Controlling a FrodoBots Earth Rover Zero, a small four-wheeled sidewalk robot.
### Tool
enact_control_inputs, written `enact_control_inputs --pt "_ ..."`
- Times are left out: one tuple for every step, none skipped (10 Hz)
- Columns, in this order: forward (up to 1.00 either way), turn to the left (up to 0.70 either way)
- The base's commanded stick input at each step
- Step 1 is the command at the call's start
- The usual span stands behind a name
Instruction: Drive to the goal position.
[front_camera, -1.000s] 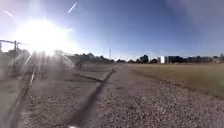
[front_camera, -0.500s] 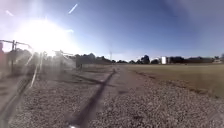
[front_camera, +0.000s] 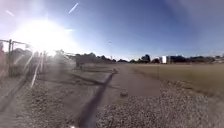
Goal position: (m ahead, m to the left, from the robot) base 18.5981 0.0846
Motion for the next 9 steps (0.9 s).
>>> enact_control_inputs --pt "0.5 0.0" --pt "0.5 0.0" --pt "0.5 0.0" --pt "0.5 0.0" --pt "0.5 0.0" --pt "0.5 0.0" --pt "0.5 0.0" --pt "0.5 0.0" --pt "0.5 0.0"
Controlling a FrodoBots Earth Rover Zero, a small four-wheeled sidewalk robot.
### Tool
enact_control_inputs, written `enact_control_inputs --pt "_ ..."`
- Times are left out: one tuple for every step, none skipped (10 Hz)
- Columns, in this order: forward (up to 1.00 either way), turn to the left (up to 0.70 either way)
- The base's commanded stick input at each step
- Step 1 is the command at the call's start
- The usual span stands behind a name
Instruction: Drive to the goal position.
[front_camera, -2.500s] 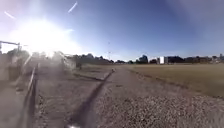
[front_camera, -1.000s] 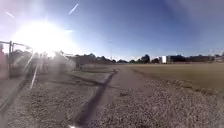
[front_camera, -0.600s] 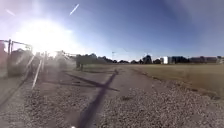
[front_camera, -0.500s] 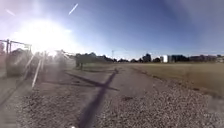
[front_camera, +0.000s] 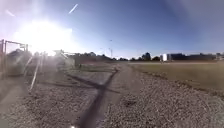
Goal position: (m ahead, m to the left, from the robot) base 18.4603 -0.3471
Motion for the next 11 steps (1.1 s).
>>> enact_control_inputs --pt "0.5 0.0" --pt "0.5 0.0" --pt "0.5 0.0" --pt "0.5 0.0" --pt "0.5 0.0" --pt "0.5 0.0" --pt "0.5 0.0" --pt "0.5 0.0" --pt "0.5 0.0" --pt "0.5 0.0" --pt "0.5 0.0"
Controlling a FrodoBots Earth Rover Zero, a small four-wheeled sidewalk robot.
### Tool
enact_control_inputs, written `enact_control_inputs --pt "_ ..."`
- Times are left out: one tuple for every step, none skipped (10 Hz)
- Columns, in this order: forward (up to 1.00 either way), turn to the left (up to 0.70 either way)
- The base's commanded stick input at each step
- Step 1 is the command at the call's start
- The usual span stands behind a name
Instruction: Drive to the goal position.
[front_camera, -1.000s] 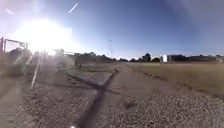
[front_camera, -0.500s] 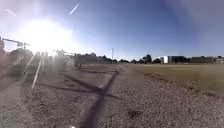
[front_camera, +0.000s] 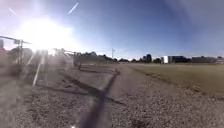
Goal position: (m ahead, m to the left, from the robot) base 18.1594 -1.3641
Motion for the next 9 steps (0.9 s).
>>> enact_control_inputs --pt "0.5 0.0" --pt "0.5 0.0" --pt "0.5 0.0" --pt "0.5 0.0" --pt "0.5 0.0" --pt "0.5 0.0" --pt "0.5 0.0" --pt "0.5 0.0" --pt "0.5 0.0"
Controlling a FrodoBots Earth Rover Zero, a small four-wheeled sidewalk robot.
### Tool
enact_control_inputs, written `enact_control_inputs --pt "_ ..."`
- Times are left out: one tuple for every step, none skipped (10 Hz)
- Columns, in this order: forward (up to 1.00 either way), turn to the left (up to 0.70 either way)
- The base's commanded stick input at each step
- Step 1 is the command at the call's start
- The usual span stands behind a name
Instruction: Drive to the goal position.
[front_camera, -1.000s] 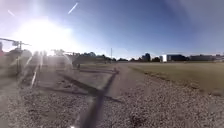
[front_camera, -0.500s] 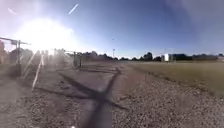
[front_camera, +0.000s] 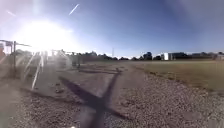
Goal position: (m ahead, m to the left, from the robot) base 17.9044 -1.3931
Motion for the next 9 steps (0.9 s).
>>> enact_control_inputs --pt "0.5 0.0" --pt "0.5 0.0" --pt "0.5 -0.47" --pt "0.5 -0.5" --pt "0.5 -0.5" --pt "0.5 -0.2" --pt "0.5 0.0" --pt "0.5 0.0" --pt "0.5 0.0"
